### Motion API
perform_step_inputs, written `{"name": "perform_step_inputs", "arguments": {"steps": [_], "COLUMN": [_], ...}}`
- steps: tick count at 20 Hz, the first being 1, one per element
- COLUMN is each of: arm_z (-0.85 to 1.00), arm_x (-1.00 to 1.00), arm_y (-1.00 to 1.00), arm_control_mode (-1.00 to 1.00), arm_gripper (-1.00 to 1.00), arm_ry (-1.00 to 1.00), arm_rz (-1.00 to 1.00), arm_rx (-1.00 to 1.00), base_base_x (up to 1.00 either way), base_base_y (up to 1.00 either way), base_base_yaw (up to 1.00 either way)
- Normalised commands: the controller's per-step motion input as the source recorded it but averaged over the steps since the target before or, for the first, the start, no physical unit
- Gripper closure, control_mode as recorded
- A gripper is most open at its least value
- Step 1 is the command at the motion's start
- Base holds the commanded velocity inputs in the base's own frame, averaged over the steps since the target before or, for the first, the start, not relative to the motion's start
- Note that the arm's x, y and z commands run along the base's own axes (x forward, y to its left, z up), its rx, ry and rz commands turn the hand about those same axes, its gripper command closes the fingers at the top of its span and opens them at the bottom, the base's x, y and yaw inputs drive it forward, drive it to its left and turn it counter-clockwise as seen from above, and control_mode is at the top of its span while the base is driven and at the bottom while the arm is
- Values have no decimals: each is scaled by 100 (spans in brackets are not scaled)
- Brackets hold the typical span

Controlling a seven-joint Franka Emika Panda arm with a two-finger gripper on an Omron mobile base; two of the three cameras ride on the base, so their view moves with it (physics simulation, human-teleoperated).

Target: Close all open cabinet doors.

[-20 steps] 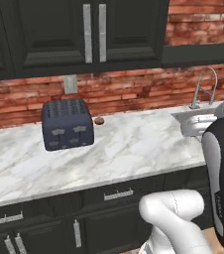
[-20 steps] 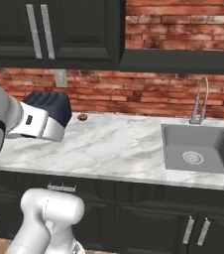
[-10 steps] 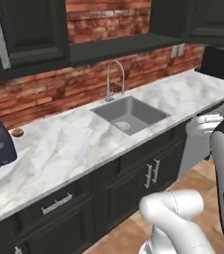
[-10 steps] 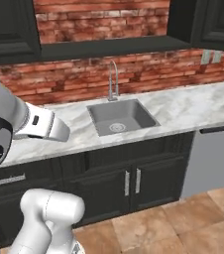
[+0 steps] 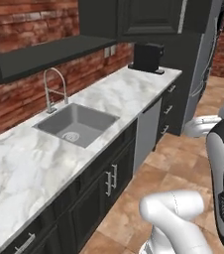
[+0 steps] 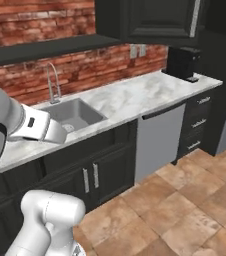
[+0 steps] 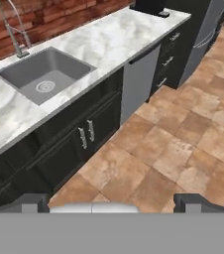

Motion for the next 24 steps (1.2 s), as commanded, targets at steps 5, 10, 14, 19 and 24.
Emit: {"name": "perform_step_inputs", "arguments": {"steps": [5,10,14,19,24], "arm_z": [0,0,0,0,0], "arm_x": [0,0,0,0,0], "arm_y": [0,0,0,0,0], "arm_control_mode": [100,100,100,100,100], "arm_gripper": [-100,-100,-100,-100,-100], "arm_ry": [0,0,0,0,0], "arm_rz": [0,0,0,0,0], "arm_rx": [0,0,0,0,0], "base_base_x": [87,99,100,100,100], "base_base_y": [-32,-36,-40,-35,-22], "base_base_yaw": [-22,-22,-17,-9,0]}}
